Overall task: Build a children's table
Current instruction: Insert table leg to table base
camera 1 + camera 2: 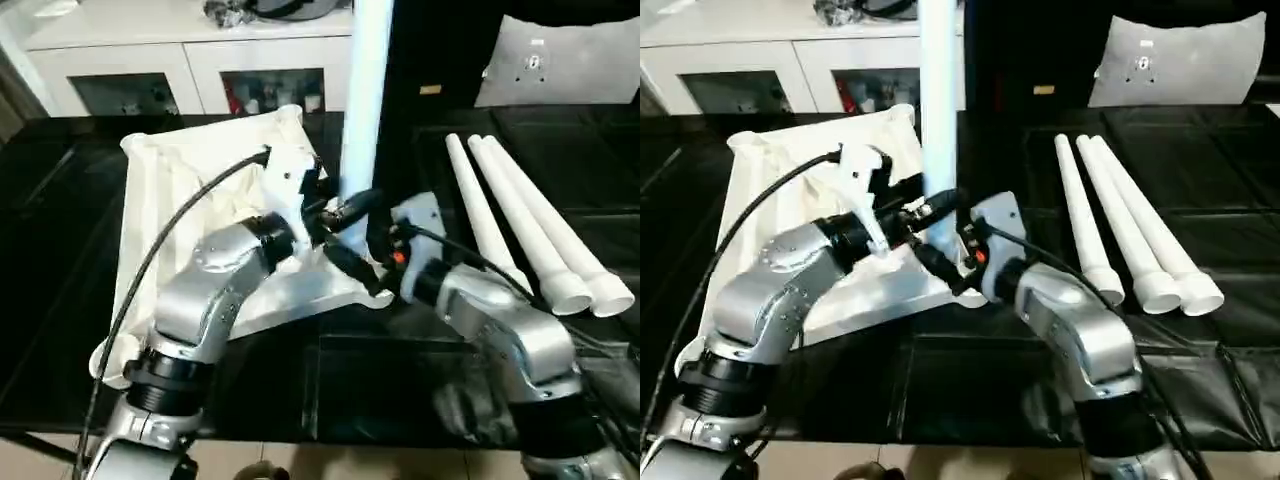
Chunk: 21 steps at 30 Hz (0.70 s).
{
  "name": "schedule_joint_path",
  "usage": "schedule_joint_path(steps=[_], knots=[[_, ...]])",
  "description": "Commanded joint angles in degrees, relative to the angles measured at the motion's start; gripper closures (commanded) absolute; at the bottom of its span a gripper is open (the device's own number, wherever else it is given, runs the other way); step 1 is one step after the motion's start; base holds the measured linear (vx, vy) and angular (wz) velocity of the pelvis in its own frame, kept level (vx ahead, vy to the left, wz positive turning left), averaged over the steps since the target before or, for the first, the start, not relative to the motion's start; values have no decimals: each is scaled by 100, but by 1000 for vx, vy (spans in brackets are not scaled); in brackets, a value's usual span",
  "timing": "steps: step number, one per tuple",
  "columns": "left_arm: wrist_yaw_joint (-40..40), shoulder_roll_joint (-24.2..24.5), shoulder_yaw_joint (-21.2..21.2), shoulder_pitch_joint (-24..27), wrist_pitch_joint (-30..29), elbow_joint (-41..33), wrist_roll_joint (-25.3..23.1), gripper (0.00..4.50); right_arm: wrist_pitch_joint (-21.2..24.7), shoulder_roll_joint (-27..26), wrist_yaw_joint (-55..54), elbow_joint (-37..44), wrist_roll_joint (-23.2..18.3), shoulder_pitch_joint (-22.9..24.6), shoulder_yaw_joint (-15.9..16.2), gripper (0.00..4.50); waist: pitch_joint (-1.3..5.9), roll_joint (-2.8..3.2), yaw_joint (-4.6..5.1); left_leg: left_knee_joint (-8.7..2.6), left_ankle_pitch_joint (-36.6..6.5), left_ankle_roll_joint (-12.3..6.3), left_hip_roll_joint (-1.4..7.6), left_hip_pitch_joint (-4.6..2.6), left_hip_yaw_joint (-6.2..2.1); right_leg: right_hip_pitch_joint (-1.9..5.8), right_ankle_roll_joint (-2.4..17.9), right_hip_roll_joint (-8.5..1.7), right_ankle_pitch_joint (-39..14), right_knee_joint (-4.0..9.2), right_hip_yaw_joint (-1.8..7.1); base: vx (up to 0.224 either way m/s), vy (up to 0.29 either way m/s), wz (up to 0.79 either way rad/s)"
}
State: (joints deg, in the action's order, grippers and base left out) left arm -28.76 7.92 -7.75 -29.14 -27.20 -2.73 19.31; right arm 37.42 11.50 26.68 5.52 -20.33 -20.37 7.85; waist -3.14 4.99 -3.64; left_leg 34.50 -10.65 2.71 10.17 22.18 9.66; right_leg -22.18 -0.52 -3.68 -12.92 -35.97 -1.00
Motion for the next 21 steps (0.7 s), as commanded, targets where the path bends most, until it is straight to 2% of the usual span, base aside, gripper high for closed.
schedule_joint_path(steps=[1, 7, 10, 11, 18, 19, 21], knots=[[70, 14, -42, 48, -40, -135, -60, 259, 51, -34, -32, -52, 27, -144, 39, 91, 418, -174, -25, -320, -298, -127, 170, -53, -51, 274, 1137, -314, -37, 381, 161, 0, 0, 0], [76, 26, -54, 77, -60, -150, -109, 259, 18, -91, -26, -151, 52, -190, 77, 150, 414, -168, -23, -328, -333, -93, 173, -61, -55, 262, 1136, -316, -111, 383, 160, 0, 0, 0], [95, 31, -60, 93, -70, -170, -115, 259, 17, -103, -20, -169, 76, -193, 81, 162, 416, -172, -29, -324, -301, -91, 172, -58, -55, 271, 1138, -314, -1, 372, 163, 0, 0, 0], [107, 34, -55, 94, -79, -173, -122, 259, 15, -111, -17, -174, 76, -194, 81, 181, 418, -172, -31, -324, -289, -94, 175, -60, -56, 270, 1146, -316, 36, 368, 163, 0, 0, 0], [177, 17, 25, 57, -127, -147, -153, 259, -89, -151, 40, -260, 72, -168, 88, 223, 414, -162, -32, -325, -367, -76, 172, -62, -55, 269, 1161, -317, -27, 378, 162, 0, 0, 0], [181, 21, 50, 49, -152, -146, -142, 259, -140, -157, 57, -287, 75, -158, 88, 235, 415, -143, -33, -325, -381, -64, 171, -63, -57, 268, 1159, -317, -59, 376, 163, 0, 0, 0], [231, -7, 109, 51, -213, -167, -100, 259, -211, -166, 82, -300, 64, -140, 66, 238, 414, -153, -28, -327, -417, -55, 173, -64, -56, 268, 1160, -315, -85, 381, 161, 0, 0, 0]])
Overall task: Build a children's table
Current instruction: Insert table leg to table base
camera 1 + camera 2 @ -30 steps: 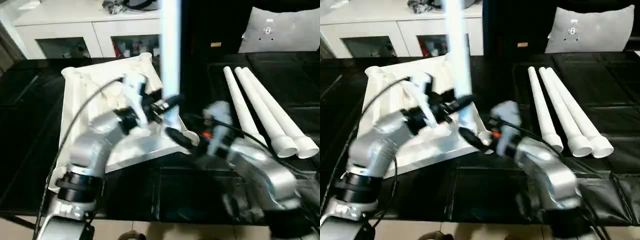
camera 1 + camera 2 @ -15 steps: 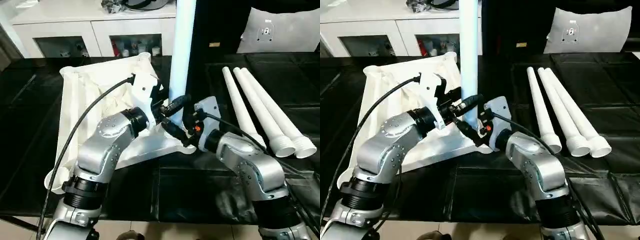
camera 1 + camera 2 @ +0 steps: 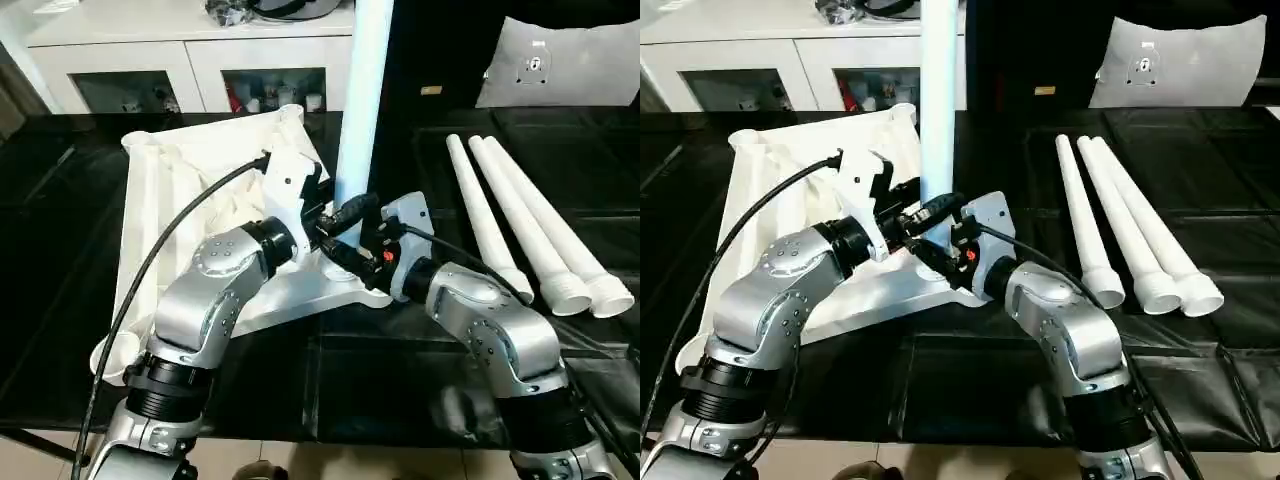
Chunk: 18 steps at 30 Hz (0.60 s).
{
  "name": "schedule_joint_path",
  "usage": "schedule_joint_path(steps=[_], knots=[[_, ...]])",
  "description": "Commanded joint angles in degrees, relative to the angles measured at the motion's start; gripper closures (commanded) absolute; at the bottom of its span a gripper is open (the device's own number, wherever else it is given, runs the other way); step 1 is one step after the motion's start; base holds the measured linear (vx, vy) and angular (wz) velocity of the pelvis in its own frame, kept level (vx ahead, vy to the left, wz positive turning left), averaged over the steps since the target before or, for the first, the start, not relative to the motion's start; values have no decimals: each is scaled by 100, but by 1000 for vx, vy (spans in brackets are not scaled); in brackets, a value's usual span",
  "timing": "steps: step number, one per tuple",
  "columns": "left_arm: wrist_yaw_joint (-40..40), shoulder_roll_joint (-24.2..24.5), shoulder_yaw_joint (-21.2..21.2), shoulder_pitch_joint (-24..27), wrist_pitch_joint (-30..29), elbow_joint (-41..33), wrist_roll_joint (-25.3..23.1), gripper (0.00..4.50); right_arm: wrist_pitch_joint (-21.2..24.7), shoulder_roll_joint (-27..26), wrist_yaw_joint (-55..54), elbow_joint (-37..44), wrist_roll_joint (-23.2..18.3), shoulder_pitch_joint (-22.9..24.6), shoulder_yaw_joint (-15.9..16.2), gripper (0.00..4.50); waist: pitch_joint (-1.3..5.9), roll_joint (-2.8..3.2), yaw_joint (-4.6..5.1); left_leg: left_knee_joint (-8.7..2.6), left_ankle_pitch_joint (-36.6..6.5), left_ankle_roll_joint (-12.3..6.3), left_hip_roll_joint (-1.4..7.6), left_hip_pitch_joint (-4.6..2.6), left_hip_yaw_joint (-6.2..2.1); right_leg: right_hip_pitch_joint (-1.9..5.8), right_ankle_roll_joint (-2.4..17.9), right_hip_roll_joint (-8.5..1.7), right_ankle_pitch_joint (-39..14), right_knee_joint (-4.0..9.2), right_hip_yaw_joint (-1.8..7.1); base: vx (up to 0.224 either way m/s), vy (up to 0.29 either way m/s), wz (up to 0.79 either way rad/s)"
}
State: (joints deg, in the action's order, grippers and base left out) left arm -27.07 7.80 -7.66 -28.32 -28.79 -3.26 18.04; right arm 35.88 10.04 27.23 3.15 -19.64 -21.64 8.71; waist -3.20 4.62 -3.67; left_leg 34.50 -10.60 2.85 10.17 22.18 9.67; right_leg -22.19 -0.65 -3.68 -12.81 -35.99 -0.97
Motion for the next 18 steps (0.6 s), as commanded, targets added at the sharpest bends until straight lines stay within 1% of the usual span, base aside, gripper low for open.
schedule_joint_path(steps=[1, 2, 3, 4, 6, 8, 11, 14, 16, 17, 18], knots=[[102, -12, 139, -32, -120, -126, 59, 259, -85, -23, 45, -70, -12, -6, -35, 242, 417, -120, -24, -327, -412, -69, 170, -57, -56, 273, 1178, -314, -81, 381, 159, 0, 0, 0], [129, -21, 179, -43, -228, -137, 117, 259, -113, -15, 70, -81, 0, -5, -41, 245, 423, -112, -25, -323, -401, -66, 168, -60, -55, 274, 1186, -314, -59, 375, 158, 0, 0, 0], [129, -21, 179, -43, -228, -137, 117, 259, -113, -15, 70, -81, 0, -5, -41, 245, 422, -118, -25, -322, -389, -80, 167, -60, -56, 273, 1198, -314, -46, 378, 158, 0, 0, 0], [86, -14, 195, -48, -254, -155, 171, 224, -131, -2, 103, -82, -10, 4, -49, 246, 423, -114, -25, -319, -369, -97, 167, -58, -56, 271, 1202, -311, -31, 377, 157, 0, 0, 0], [29, -5, 213, -55, -277, -169, 225, 189, -158, 17, 157, -88, -19, 13, -57, 247, 422, -113, -29, -320, -381, -97, 167, -62, -56, 269, 1207, -311, -51, 380, 156, 0, 0, 0], [-77, 33, 247, -78, -314, -175, 318, 182, -248, 94, 319, -113, -42, 35, -64, 249, 426, -115, -38, -316, -395, -101, 168, -61, -55, 274, 1221, -316, -51, 378, 157, 0, 0, 0], [-174, 76, 310, -121, -295, -159, 390, 154, -346, 179, 497, -169, -76, 29, -68, 249, 427, -119, -40, -312, -355, -143, 165, -56, -56, 277, 1238, -312, 22, 372, 152, 0, 0, 0], [-302, 138, 357, -136, -383, -198, 479, 148, -386, 242, 646, -172, -112, 32, -77, 250, 427, -119, -40, -309, -363, -171, 163, -57, -55, 280, 1252, -314, 4, 370, 152, 0, 0, 0], [-409, 197, 408, -156, -454, -222, 591, 123, -408, 289, 775, -165, -151, 35, -86, 250, 429, -98, -43, -308, -362, -183, 166, -62, -57, 275, 1266, -310, 6, 367, 149, 0, 0, 0], [-419, 203, 414, -159, -462, -224, 606, 114, -410, 294, 788, -165, -154, 35, -87, 250, 428, -107, -42, -307, -350, -190, 165, -60, -57, 277, 1272, -309, 21, 367, 149, 0, 0, 0], [-464, 218, 450, -172, -483, -226, 678, 109, -425, 320, 851, -165, -168, 38, -86, 250, 425, -100, -44, -306, -364, -184, 161, -60, -54, 275, 1285, -309, 0, 369, 147, 0, 0, 0]])
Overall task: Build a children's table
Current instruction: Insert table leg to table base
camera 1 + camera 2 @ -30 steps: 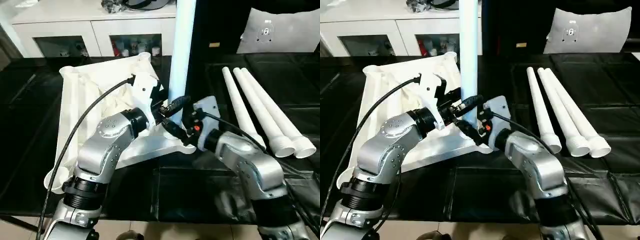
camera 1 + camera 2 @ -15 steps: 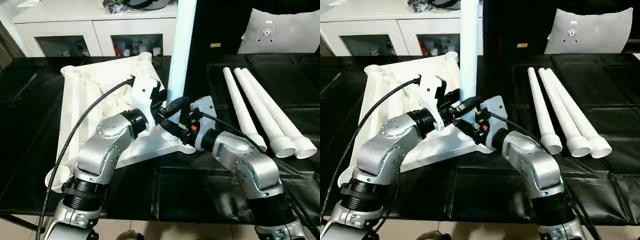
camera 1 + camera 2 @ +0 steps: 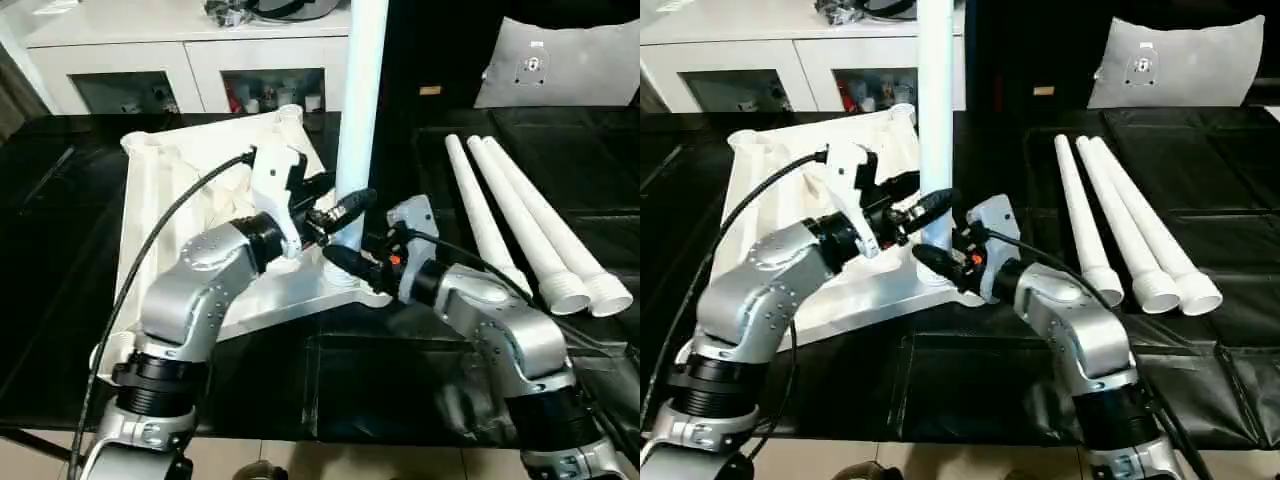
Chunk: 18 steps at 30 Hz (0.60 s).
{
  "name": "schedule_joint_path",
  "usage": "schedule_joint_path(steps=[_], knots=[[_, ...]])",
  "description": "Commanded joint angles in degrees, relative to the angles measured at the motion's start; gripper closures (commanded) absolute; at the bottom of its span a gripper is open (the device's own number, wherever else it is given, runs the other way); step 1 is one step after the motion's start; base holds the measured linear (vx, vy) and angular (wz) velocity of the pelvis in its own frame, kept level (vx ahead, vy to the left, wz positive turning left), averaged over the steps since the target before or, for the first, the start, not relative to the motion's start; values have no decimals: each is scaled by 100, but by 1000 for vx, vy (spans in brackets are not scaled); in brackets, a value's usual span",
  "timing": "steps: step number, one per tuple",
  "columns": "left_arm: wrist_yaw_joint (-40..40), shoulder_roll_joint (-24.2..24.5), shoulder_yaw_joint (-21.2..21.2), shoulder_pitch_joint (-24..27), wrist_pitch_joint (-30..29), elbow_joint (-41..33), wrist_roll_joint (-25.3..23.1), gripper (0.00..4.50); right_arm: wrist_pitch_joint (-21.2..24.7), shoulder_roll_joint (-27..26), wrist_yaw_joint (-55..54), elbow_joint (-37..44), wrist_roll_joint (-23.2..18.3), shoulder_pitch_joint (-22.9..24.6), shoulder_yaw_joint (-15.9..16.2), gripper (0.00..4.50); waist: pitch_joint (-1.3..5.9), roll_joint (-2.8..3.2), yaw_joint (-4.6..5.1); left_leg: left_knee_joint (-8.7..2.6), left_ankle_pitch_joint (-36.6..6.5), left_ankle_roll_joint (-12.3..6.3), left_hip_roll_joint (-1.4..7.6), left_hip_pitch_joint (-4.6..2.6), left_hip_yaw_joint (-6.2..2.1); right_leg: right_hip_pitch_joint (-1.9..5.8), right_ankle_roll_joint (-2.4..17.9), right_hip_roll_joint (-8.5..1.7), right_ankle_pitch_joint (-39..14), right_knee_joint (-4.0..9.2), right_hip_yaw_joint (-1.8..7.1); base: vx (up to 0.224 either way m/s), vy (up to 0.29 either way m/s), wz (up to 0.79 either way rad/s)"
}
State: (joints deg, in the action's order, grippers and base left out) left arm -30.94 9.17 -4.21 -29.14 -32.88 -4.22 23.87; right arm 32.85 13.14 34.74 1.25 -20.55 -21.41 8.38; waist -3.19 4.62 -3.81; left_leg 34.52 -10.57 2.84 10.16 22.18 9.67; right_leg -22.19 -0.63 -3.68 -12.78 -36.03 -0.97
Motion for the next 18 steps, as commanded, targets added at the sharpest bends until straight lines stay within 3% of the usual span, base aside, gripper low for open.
schedule_joint_path(steps=[1, 10, 13, 14, 18], knots=[[-299, 112, 211, -131, -181, -150, 387, 107, -156, 101, 311, 53, -144, 37, -38, 250, 431, -109, -39, -303, -371, -182, 158, -62, -51, 284, 1308, -313, 6, 365, 150, 0, 0, 0], [-1255, 437, 530, -316, -626, -15, 1251, 28, -41, 644, 1381, 392, -454, 162, 150, 250, 427, -90, -99, -292, -400, -266, 160, -80, -43, 269, 1368, -296, -19, 364, 149, 0, 0, 0], [-1592, 533, 607, -332, -739, 15, 1544, 25, -19, 729, 1512, 396, -487, 150, 160, 250, 422, -65, -118, -298, -444, -242, 171, -90, -48, 257, 1391, -306, -120, 365, 149, 0, 0, 0], [-1696, 548, 658, -330, -777, 20, 1673, 61, -23, 760, 1557, 397, -500, 150, 160, 250, 422, -65, -118, -298, -444, -242, 171, -90, -48, 257, 1391, -306, -120, 365, 149, 0, 0, 0], [-1928, 607, 765, -338, -877, 73, 1937, 67, -13, 890, 1753, 418, -537, 155, 187, 250, 426, -68, -121, -302, -503, -196, 166, -90, -50, 263, 1401, -296, -157, 365, 145, 0, 0, 0]])
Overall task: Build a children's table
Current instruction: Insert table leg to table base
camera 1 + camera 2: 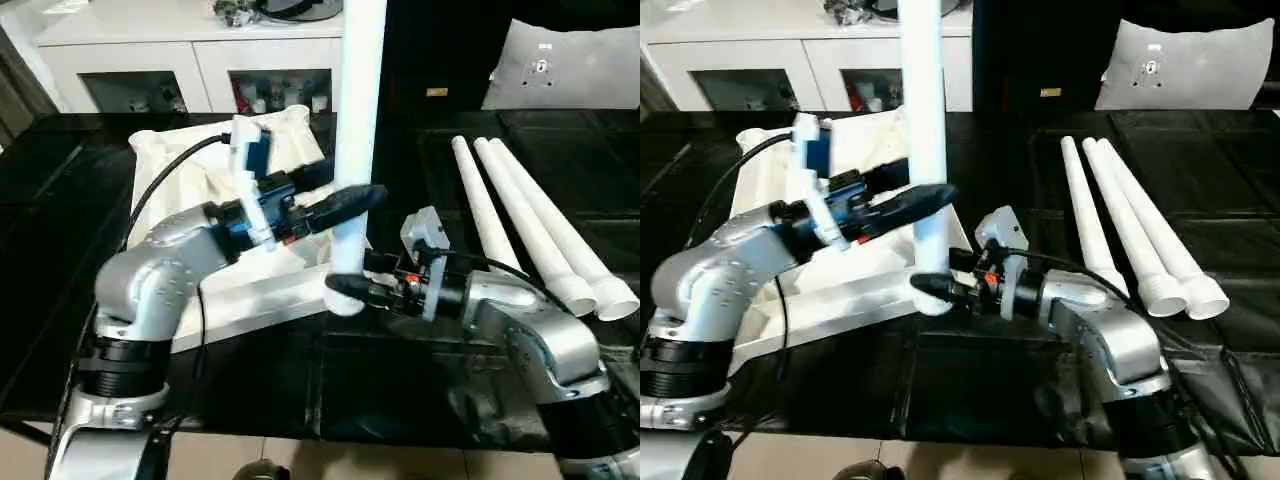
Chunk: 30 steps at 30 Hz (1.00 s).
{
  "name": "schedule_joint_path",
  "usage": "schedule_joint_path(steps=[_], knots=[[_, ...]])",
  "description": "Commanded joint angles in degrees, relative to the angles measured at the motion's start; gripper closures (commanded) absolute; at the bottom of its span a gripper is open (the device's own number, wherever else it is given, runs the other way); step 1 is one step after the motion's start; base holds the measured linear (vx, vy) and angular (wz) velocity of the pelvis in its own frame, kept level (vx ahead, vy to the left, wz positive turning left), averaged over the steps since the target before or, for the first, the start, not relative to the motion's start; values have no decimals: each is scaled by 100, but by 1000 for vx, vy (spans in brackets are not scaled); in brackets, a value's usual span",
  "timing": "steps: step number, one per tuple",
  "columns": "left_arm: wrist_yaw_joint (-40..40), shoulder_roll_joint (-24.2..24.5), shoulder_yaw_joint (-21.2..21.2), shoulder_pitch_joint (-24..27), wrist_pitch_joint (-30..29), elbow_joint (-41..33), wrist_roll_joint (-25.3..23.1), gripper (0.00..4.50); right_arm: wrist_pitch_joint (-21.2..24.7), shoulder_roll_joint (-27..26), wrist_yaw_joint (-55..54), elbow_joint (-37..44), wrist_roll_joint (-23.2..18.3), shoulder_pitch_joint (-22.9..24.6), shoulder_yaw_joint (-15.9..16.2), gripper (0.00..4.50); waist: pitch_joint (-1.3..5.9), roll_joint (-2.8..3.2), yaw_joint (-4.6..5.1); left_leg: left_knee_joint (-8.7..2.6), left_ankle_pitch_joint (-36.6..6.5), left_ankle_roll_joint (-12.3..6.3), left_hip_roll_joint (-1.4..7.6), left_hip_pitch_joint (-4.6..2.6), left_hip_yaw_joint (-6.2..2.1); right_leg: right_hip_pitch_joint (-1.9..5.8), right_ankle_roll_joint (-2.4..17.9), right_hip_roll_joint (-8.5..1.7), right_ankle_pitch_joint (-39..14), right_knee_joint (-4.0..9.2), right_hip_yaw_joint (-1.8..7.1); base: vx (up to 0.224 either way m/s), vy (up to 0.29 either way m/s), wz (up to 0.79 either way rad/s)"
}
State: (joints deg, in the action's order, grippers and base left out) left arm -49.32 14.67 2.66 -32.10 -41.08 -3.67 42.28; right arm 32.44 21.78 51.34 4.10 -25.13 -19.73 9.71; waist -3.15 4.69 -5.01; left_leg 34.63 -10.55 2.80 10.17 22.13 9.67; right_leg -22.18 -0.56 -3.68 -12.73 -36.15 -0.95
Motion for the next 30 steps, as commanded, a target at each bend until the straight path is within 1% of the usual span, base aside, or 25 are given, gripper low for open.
schedule_joint_path(steps=[1, 2, 5, 6, 7, 11, 12, 13, 15, 16, 17, 18, 20, 22, 27, 28, 30], knots=[[-217, 133, 28, -20, -99, 0, 110, 67, 36, 73, 162, 140, -91, -12, 68, 250, 422, -65, -1, -313, -513, -188, 163, -83, -51, 265, 1395, -298, -168, 374, 142, 0, 0, 0], [-281, 173, -12, -1, -127, -20, 111, 102, 41, 96, 192, 145, -95, -10, 75, 250, 424, -73, -5, -316, -512, -194, 165, -87, -53, 268, 1373, -299, -189, 380, 145, 0, 0, 0], [-447, 281, -141, 53, -187, -71, 97, 100, 57, 139, 262, 163, -93, -5, 90, 250, 427, -50, 1, -312, -493, -191, 168, -84, -56, 268, 1370, -299, -147, 372, 143, 0, 0, 0], [-444, 285, -167, 50, -174, -50, 74, 114, 61, 149, 277, 166, -95, -5, 91, 250, 426, -58, 4, -314, -480, -195, 166, -82, -55, 272, 1376, -298, -122, 377, 142, 0, 0, 0], [-440, 283, -181, 42, -165, -25, 61, 147, 62, 157, 288, 166, -96, -5, 92, 251, 429, -64, -1, -313, -456, -194, 169, -82, -55, 272, 1390, -300, -83, 370, 144, 0, 0, 0], [-444, 311, -242, 12, -99, 34, -9, 145, 61, 173, 313, 176, -79, 6, 107, 251, 432, -59, -1, -312, -482, -182, 173, -89, -55, 272, 1411, -298, -67, 369, 141, 0, 0, 0], [-445, 312, -243, 11, -96, 37, -13, 184, 61, 174, 314, 176, -78, 6, 109, 251, 431, -55, 0, -314, -485, -180, 173, -89, -56, 270, 1413, -299, -67, 369, 142, 0, 0, 0], [-464, 316, -248, 1, -74, 63, -32, 192, 63, 175, 326, 182, -73, 9, 120, 251, 432, -61, -2, -312, -480, -183, 170, -87, -54, 276, 1409, -301, -73, 370, 142, 0, 0, 0], [-470, 318, -248, -5, -61, 79, -44, 187, 66, 174, 332, 187, -72, 9, 127, 251, 429, -55, 0, -313, -491, -181, 171, -86, -56, 273, 1402, -301, -84, 371, 140, 0, 0, 0], [-476, 320, -251, -13, -46, 103, -59, 202, 70, 173, 344, 190, -66, 9, 136, 251, 430, -57, 1, -313, -501, -175, 170, -87, -55, 273, 1400, -299, -99, 373, 141, 0, 0, 0], [-478, 320, -253, -17, -41, 113, -64, 202, 71, 174, 351, 190, -63, 9, 139, 251, 434, -57, -1, -313, -488, -171, 171, -86, -57, 277, 1403, -301, -80, 367, 142, 0, 0, 0], [-481, 322, -256, -18, -38, 117, -67, 235, 73, 175, 358, 190, -62, 8, 141, 251, 435, -56, -3, -313, -474, -172, 171, -85, -57, 277, 1404, -301, -61, 367, 142, 0, 0, 0], [-483, 329, -255, -16, -37, 120, -63, 232, 77, 174, 365, 196, -60, 9, 150, 251, 433, -61, 0, -310, -487, -182, 167, -84, -53, 277, 1409, -297, -54, 368, 142, 0, 0, 0], [-484, 344, -257, -15, -18, 138, -83, 260, 84, 176, 376, 206, -60, 11, 164, 252, 433, -66, -2, -314, -474, -190, 172, -83, -57, 278, 1402, -302, -71, 366, 140, 0, 0, 0], [-490, 368, -251, -17, 38, 193, -124, 266, 87, 188, 397, 215, -60, 10, 187, 252, 433, -67, -4, -313, -480, -184, 173, -88, -53, 273, 1401, -302, -104, 370, 142, 0, 0, 0], [-475, 355, -208, -20, 42, 207, -97, 268, 55, 191, 393, 199, -39, 0, 187, 252, 432, -79, -3, -314, -471, -185, 172, -85, -53, 275, 1404, -302, -99, 368, 143, 0, 0, 0], [-457, 339, -168, -22, 32, 211, -61, 269, 16, 193, 383, 181, -11, -10, 187, 252, 433, -72, -5, -312, -455, -190, 172, -85, -53, 272, 1406, -303, -81, 366, 143, 0, 0, 0]])
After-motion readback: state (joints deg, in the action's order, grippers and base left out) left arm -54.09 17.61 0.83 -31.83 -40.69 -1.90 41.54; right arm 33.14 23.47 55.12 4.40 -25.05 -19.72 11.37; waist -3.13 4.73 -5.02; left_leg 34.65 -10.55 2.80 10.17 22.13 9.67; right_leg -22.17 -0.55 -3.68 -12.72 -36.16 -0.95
